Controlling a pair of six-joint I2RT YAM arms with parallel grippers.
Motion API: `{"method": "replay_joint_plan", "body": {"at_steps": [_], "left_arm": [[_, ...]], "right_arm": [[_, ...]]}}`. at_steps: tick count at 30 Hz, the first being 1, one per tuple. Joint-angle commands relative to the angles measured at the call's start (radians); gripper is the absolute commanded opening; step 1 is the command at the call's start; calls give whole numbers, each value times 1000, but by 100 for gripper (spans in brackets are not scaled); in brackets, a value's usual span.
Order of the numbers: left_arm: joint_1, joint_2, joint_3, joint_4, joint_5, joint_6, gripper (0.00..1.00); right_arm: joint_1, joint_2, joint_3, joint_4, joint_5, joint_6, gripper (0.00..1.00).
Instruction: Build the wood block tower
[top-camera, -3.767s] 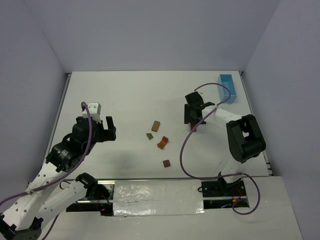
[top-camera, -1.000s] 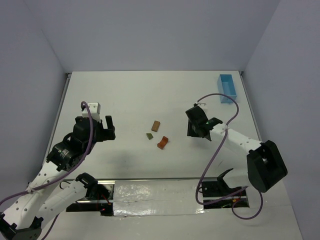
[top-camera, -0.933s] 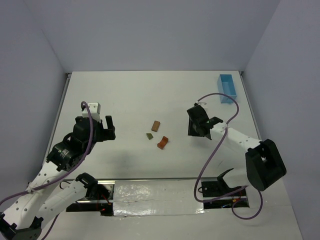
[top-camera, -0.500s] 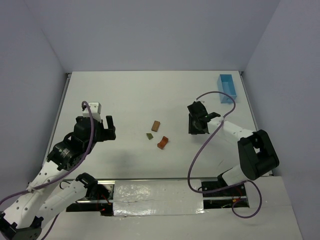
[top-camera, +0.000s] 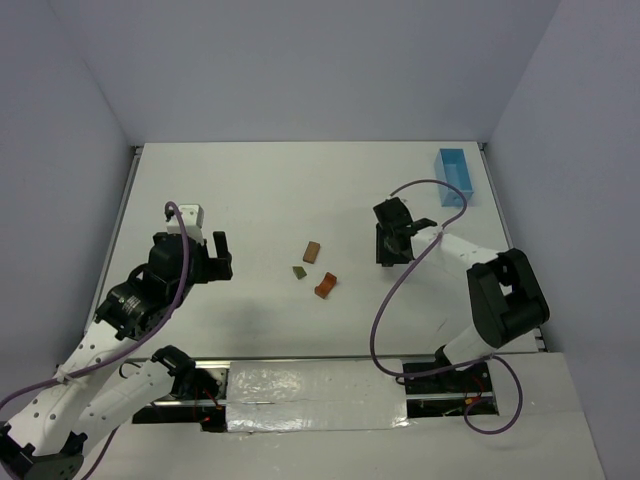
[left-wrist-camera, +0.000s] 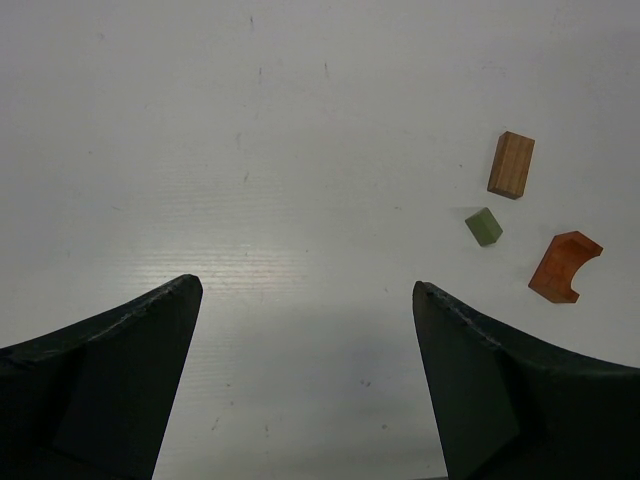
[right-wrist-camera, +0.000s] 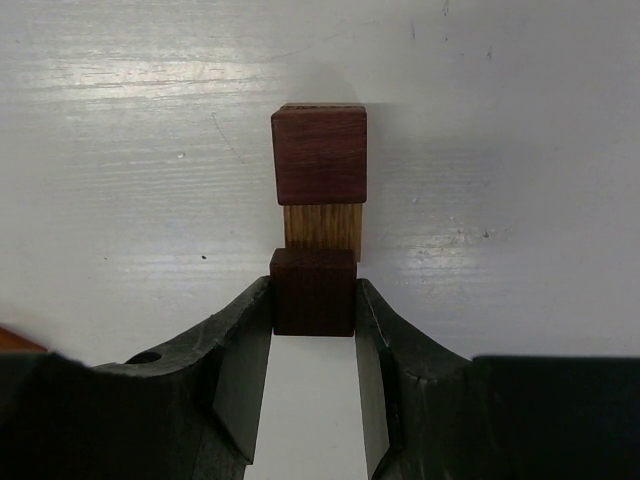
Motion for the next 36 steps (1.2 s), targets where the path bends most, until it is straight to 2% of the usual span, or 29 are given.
{"method": "replay_joint_plan", "body": {"at_steps": [1,27,36], "left_arm": [[-2,2,-6,34,8,23,100],[-2,-2,-5,36,8,24,100],[-4,0,-5,34,9,24,99]], "right_arm": [[-10,9,39,2,0,-11,42],[-35,75,82,7,-23,-30,47],[-35,82,91,3,-20,-25,46]]}}
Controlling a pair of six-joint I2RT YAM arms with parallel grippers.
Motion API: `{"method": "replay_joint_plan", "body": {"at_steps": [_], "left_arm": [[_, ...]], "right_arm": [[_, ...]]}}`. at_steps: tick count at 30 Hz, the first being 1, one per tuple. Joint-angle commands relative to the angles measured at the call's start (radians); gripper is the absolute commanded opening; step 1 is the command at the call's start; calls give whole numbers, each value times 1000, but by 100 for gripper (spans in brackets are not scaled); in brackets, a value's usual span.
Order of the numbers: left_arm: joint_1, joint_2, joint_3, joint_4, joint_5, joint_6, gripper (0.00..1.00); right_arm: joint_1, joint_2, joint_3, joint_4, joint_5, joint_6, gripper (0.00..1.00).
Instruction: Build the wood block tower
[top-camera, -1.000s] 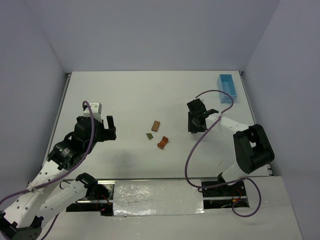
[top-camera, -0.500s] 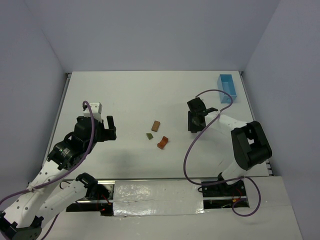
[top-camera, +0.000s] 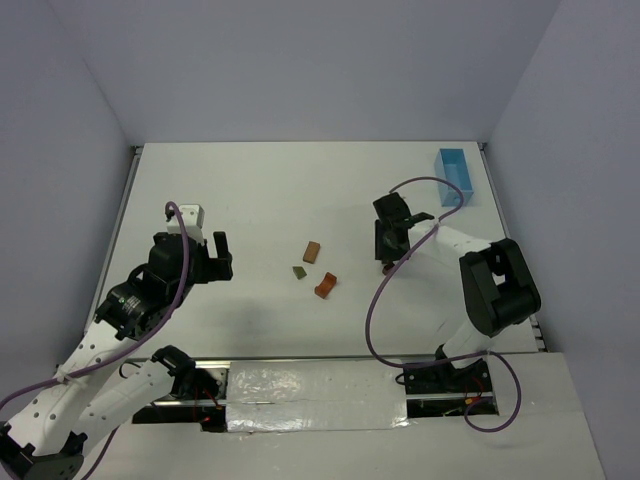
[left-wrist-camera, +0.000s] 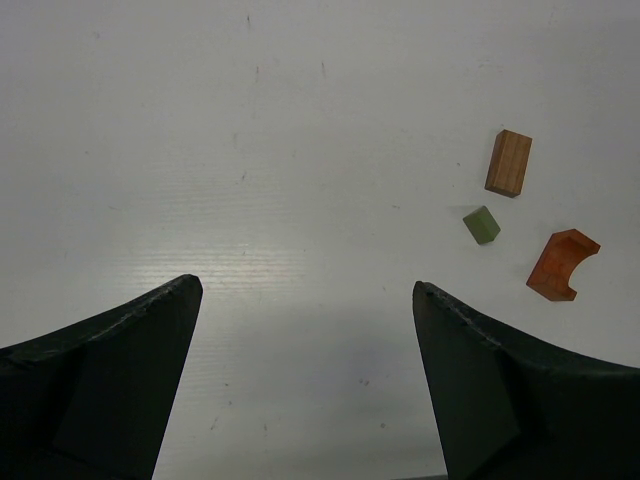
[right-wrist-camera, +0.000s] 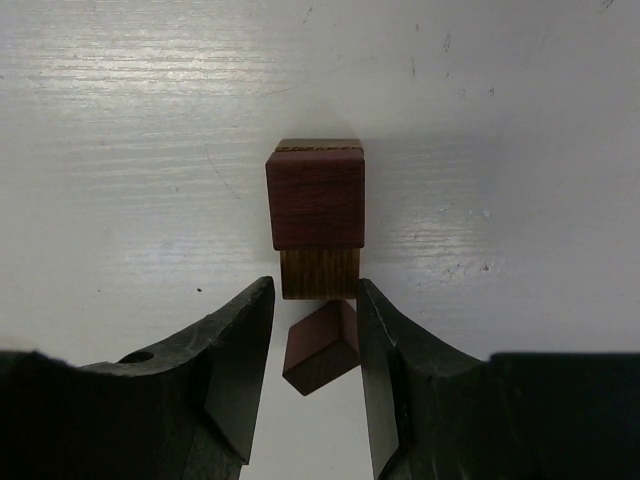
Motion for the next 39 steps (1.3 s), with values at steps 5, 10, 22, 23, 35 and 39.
{"method": "replay_joint_plan", "body": {"at_steps": [5,10,22,23,35,39], "left_arm": [[-2,-2,-5,37,6,25,99],[-2,2,-6,37,12,29,100],[-4,0,-5,36,18,30,100],[-4,0,-6,37,19,32,100],[-4,5,-6,37,26,32,99],[-4,9,-6,39,27,33,100]], "right_arm": [[-7,-26,14,15,-1,3,60],[-7,-78,-6,17,-5,0,65],[-11,-204,-91,-12,-57,-54,63],[-11,-204,-94,-17,-57,-60,62],[-14,-154,-101,7,-100,-160,57],[-14,-126,-96,11,-120,-177,57]]}}
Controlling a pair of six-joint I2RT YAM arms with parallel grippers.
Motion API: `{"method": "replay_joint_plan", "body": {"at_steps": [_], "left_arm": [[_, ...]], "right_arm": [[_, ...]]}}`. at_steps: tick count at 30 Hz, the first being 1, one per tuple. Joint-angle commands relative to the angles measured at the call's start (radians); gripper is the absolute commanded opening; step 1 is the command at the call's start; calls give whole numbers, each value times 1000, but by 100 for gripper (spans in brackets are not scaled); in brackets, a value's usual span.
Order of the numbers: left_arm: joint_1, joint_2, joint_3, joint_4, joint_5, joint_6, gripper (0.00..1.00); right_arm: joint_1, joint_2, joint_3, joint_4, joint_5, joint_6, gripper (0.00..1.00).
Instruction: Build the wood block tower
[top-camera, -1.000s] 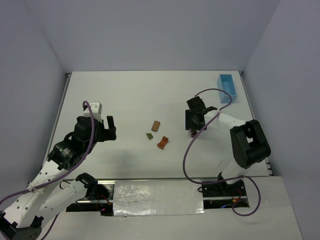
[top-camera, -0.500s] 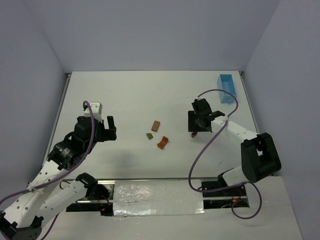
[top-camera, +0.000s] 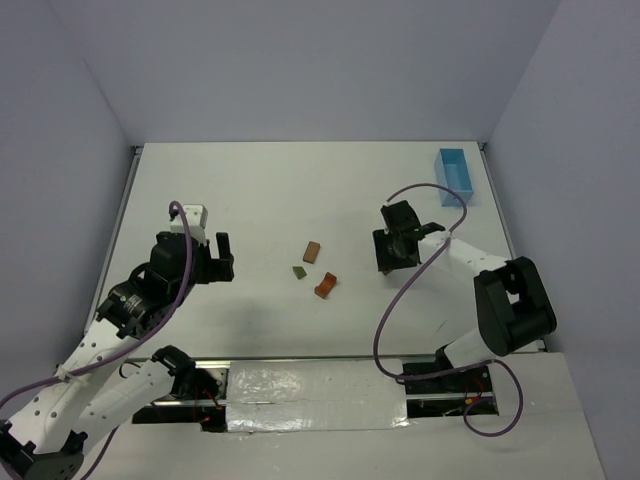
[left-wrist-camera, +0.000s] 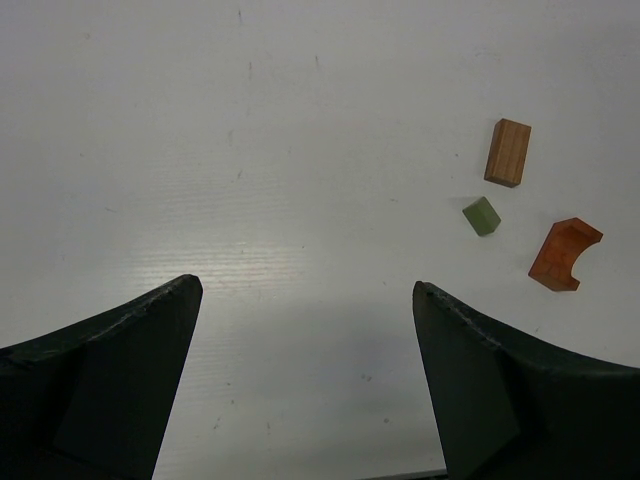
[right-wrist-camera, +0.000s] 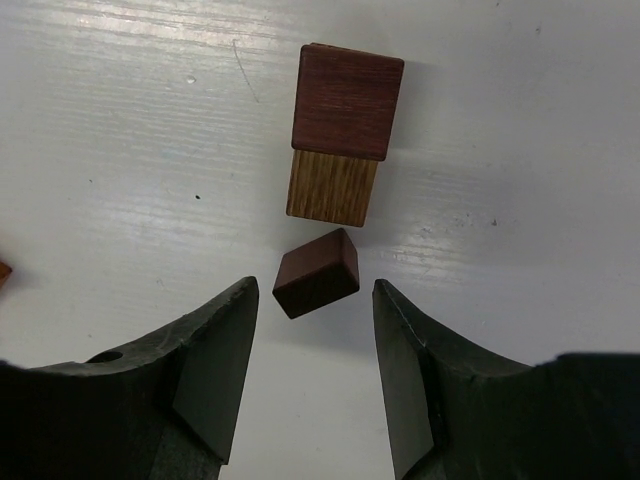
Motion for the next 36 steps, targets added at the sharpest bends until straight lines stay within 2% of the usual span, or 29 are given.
{"method": "replay_joint_plan", "body": {"at_steps": [1,23,26,29,36], "left_arm": [[-5,2,-6,37,10,12,99],[-5,18,-5,39,24,17,100],[-5,16,-6,39,24,17,99],[-5,15,-6,39,22,15,100],[-5,16,-5,39,22,17,99]], "right_arm": [[-7,24,5,25,-24,-36,57],[-14,82,73,37,-62,-111,53],[-13,89,76,36,-70,-112,49],[-14,82,71,25,-59,-103,38],[9,3,30,28,-45,-63,27]]}}
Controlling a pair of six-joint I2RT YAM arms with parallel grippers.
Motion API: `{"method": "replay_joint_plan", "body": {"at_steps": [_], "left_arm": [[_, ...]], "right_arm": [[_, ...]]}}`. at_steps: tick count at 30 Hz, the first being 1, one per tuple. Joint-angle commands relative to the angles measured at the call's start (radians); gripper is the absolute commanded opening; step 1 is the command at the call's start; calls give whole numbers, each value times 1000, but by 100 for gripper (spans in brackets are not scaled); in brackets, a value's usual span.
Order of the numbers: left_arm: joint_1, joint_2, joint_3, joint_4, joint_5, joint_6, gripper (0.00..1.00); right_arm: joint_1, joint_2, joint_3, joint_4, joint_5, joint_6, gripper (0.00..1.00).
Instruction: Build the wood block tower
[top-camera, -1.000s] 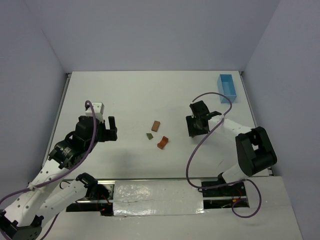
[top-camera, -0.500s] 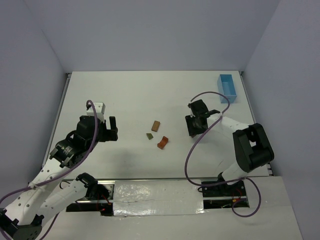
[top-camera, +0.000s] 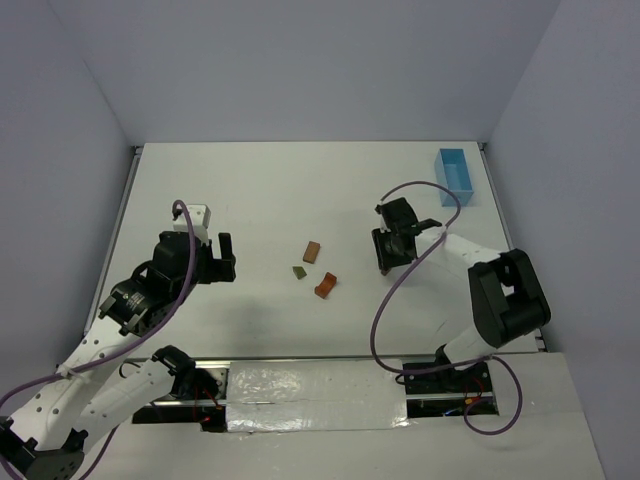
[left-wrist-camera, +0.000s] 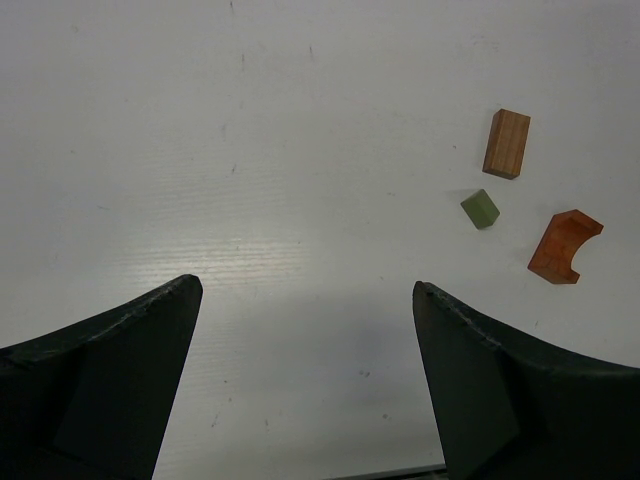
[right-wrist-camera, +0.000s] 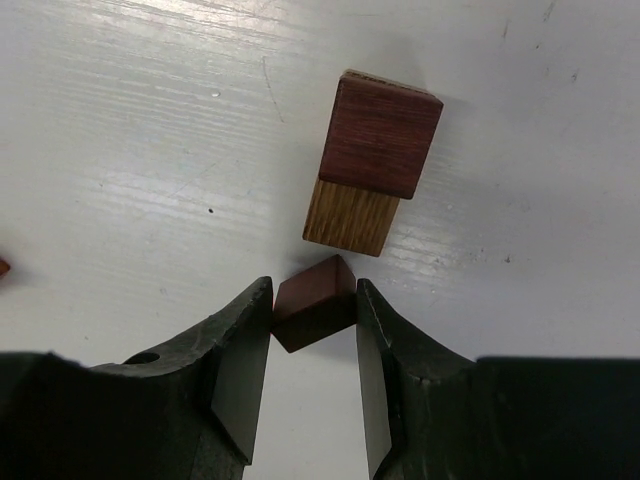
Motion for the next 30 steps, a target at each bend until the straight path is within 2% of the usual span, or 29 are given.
{"method": "replay_joint_plan", "body": {"at_steps": [1,6,14,18,22,26,30], "left_arm": [[-5,-3,-3,38,6,15,100],[-6,-8,-3,41,15,21,99],[-5,-16,0,50,48,34,99],[-6,-19,-1,52,52,34,99],[-5,-23,-3,52,54,34,100],[-5,-29,-6,53,54,34,99],[-6,-31,-6,55,57,35,100]], "right_arm": [[23,-82,-10,16,3,36,25],[44,-161,-45,30,-5,53,20],[110,-221,-52,21,3,94,20],[150,-181,-36,-4,61,141,21],[234,-103,-27,-38,199,299,23],[247,-64,-53,-13,236,425,23],[282,-9,-27,-25,259,482,23]]}}
